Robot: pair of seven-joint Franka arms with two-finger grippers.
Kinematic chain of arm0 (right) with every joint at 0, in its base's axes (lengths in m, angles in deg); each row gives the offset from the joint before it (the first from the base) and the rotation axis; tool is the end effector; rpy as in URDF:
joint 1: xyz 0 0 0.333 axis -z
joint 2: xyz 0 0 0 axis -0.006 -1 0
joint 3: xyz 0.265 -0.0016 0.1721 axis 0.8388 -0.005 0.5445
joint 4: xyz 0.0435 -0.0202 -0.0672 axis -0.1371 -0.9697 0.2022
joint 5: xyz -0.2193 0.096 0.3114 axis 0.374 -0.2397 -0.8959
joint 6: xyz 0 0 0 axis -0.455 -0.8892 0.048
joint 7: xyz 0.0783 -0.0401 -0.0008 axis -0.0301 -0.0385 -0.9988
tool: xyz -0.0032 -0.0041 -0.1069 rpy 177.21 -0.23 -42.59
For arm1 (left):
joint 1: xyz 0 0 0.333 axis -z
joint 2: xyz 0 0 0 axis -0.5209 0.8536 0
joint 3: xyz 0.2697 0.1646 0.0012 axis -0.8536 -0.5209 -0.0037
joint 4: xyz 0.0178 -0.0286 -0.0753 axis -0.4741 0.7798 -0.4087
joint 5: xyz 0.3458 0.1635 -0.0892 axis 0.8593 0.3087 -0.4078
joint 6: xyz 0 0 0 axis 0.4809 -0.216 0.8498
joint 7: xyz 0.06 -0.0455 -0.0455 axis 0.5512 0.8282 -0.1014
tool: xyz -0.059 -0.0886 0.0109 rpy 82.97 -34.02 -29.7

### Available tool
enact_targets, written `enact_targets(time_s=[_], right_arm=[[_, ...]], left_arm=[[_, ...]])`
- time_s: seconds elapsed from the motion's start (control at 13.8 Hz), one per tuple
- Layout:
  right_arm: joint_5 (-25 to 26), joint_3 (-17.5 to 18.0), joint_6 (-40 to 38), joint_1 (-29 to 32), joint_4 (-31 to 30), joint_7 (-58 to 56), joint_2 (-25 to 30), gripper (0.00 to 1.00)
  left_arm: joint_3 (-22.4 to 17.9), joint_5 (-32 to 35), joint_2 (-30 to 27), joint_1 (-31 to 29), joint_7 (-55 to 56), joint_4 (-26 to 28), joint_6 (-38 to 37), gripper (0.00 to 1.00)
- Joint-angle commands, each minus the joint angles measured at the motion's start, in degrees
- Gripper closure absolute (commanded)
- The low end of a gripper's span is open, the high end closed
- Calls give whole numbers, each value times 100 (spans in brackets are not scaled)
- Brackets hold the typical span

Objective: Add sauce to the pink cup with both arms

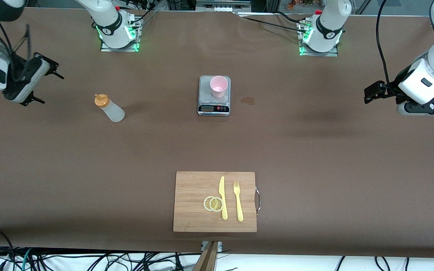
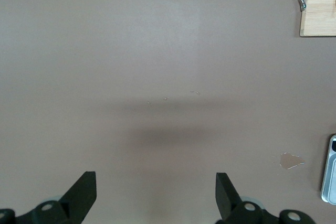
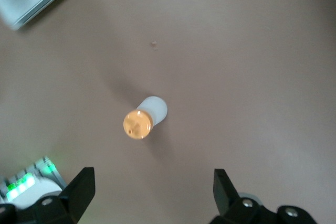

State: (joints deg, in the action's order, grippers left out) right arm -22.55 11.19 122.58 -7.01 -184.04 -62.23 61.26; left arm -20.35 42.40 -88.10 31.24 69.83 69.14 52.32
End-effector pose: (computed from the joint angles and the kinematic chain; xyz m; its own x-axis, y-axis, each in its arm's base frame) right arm 0.5303 0.0384 0.5577 0.6360 0.7713 -0.0235 0.7684 -0.6358 -0.0723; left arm 0.5592 -0.0341 0.5623 0.9951 0.0113 -0.0984 0.0101 -0.9999 -0.0132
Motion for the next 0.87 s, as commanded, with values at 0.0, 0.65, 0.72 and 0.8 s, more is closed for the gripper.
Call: enact_targets(time_s=[0.0,0.65,0.72,0.8], right_arm=[[203,249,8,7,300,1785,-12,0],[-8,-172,194,33,310,3447,129,0],[-17,-172,-7,33,292,3913,216,0],[-26,-172,-235,33,292,4249,260,0]], left_arm=[[-26,-115,104,16,-67,-213,-138,0],[-26,-115,130,24,-67,-249,-147,0],[-26,-106,130,24,-76,-249,-147,0],[-26,-106,130,24,-67,-249,-147,0]])
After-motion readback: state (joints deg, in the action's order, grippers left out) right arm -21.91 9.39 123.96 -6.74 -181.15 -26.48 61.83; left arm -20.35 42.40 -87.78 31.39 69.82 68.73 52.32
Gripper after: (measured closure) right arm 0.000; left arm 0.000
